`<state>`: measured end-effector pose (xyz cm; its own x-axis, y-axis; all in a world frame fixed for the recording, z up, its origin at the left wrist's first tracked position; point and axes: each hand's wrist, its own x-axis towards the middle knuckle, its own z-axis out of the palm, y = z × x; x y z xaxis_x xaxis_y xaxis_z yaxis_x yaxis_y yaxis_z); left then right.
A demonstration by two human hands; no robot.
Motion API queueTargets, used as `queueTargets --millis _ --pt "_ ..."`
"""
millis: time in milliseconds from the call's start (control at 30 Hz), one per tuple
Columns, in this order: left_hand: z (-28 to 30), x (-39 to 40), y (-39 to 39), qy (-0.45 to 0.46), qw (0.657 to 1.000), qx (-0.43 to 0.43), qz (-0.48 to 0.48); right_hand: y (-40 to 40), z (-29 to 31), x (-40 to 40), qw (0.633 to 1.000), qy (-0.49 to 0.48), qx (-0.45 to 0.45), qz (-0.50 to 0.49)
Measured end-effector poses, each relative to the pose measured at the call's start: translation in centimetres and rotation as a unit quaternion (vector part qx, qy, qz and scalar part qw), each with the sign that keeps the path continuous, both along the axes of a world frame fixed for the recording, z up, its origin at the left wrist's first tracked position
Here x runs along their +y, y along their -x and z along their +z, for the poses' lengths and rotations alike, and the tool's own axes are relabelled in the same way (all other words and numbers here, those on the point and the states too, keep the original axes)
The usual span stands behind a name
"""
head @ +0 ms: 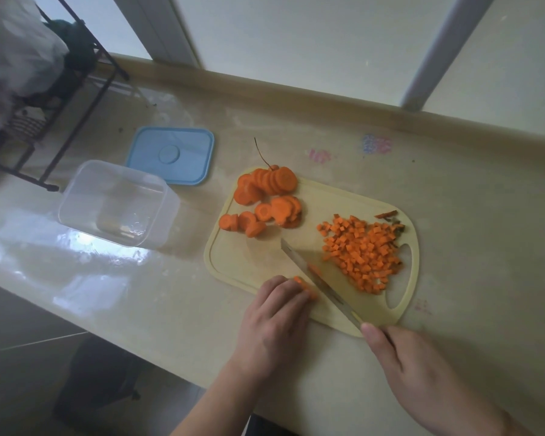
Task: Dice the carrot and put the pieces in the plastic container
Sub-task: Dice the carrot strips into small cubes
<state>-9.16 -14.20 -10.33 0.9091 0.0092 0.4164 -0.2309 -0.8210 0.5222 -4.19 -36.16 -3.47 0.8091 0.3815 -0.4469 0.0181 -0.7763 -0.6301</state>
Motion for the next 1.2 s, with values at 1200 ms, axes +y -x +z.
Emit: queueTargets --millis 1200 --pt "0.0 0.3 0.5 0.032 0.999 0.021 -0.01 -0.4 0.6 1.1 1.0 -0.001 0.009 0.007"
